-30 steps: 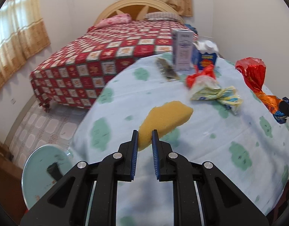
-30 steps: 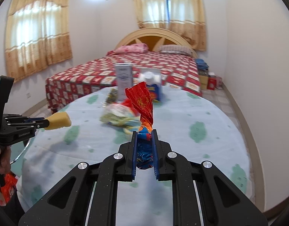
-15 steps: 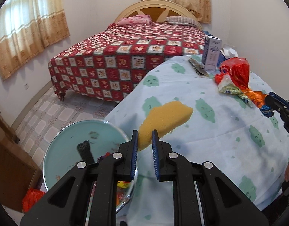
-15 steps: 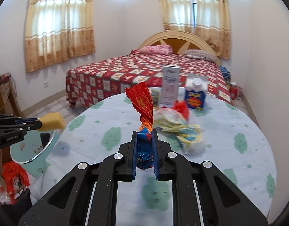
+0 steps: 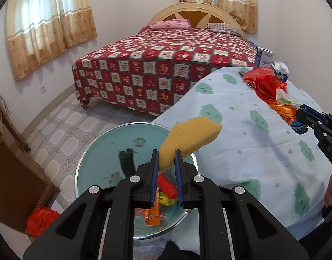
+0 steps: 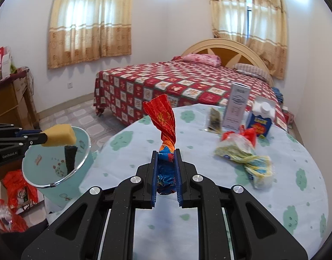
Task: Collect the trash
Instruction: 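Carry the yellow sponge to the bin with left tool while right tool carries the wrapper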
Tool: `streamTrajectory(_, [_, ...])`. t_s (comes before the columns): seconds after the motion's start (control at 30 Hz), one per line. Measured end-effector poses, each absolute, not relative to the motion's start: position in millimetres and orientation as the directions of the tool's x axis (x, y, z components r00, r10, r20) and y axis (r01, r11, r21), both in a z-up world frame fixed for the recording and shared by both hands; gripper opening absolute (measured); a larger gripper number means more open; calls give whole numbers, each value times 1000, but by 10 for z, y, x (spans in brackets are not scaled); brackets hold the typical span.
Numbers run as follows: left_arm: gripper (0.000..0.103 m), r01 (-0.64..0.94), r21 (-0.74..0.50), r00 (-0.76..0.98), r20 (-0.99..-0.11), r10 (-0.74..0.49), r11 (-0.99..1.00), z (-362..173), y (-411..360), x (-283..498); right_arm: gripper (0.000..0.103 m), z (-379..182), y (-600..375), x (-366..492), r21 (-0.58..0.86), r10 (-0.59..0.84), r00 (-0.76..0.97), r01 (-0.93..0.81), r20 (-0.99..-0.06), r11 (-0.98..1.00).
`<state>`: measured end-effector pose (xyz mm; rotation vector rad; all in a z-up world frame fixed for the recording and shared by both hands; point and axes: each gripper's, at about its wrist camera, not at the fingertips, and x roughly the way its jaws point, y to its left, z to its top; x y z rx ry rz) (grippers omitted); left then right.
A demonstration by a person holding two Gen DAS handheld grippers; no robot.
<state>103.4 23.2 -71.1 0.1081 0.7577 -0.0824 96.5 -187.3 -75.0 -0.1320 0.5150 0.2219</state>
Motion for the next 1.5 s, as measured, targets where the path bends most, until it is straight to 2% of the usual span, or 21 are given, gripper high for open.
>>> streamTrajectory(0.6, [15, 28, 83, 727, -686, 37, 996, -709, 716, 847, 15, -781, -1248, 978, -109, 261, 818, -364, -513, 925])
streamTrajectory(1.5, [15, -63, 78, 717, -690, 99, 995, -740, 1156, 782, 15, -777, -730, 967, -148, 325, 790, -458, -521, 876])
